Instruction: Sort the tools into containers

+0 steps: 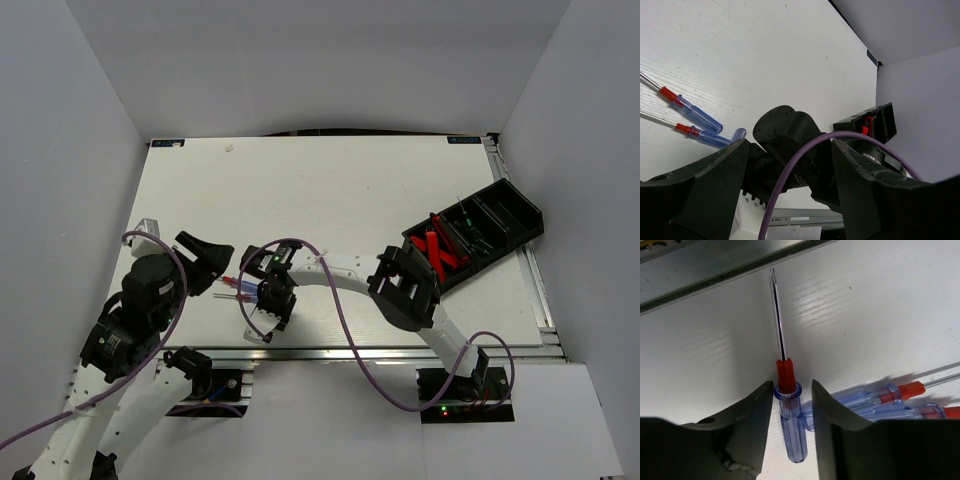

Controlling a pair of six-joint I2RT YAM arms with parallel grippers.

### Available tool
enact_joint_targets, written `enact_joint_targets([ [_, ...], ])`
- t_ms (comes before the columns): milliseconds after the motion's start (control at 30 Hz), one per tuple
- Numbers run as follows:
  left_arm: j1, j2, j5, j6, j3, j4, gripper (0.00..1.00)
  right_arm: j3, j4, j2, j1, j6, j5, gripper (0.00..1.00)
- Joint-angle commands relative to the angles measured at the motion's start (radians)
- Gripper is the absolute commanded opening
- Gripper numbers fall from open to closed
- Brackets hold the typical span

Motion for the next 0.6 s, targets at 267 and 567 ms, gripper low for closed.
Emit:
enact_joint_targets([
  [267,0.005,-0.008,0.006,-0.030,-0.043,-0.003,0.78,-0.098,-0.031,-0.025,0.002,-0.032,0.018,0.24],
  [567,0.005,-0.012,0.027,-0.044,-0.125,0.012,0.78,-0.196,-0.061,-0.169,0.000,0.055,-0.085,0.07],
])
